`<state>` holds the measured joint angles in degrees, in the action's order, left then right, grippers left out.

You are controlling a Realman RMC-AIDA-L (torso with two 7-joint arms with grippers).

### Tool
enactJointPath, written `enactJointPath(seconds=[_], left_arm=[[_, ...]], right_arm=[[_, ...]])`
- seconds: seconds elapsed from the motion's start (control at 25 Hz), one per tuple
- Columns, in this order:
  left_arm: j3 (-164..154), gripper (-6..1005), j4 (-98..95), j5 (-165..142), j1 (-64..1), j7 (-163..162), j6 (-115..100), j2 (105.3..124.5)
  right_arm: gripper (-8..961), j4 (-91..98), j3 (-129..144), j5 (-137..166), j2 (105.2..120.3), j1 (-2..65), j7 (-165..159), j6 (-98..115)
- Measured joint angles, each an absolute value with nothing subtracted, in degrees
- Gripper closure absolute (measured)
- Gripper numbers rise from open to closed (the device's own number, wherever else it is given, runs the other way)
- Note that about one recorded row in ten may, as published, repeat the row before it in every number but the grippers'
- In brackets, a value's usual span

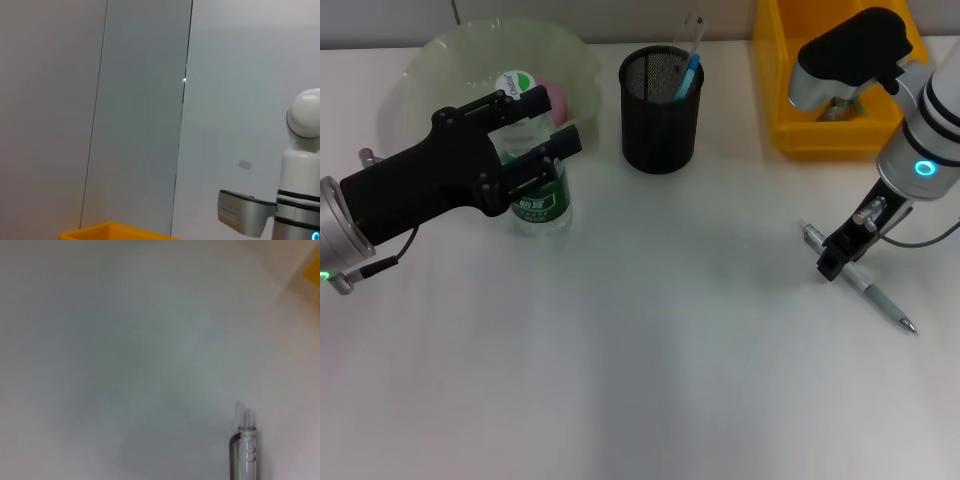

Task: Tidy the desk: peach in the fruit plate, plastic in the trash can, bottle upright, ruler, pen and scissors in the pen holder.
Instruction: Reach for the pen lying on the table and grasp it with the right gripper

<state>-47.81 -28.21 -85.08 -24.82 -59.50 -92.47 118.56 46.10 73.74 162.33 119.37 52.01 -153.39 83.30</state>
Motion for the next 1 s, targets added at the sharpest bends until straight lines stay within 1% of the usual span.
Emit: enactJointPath(seconds=[0.36, 0.84, 1.0], left_arm=[[-47.81, 412, -28.22, -85.12, -24.69, -59.51, -92.63, 118.56], [-47.80, 412, -28.21, -85.34, -24.59, -59.50, -92.85, 118.56], [-47.81, 413, -28.22, -85.23, -24.43, -59.50, -92.93, 118.56]], right_arm=[[644, 45.82, 73.74, 162.33, 119.37, 51.91, -153.37, 83.45], [635, 44.95, 75.19, 162.35, 119.54, 51.96, -153.49, 83.25], [645, 45.08, 75.24, 162.26, 119.61, 51.90, -153.48, 83.24]])
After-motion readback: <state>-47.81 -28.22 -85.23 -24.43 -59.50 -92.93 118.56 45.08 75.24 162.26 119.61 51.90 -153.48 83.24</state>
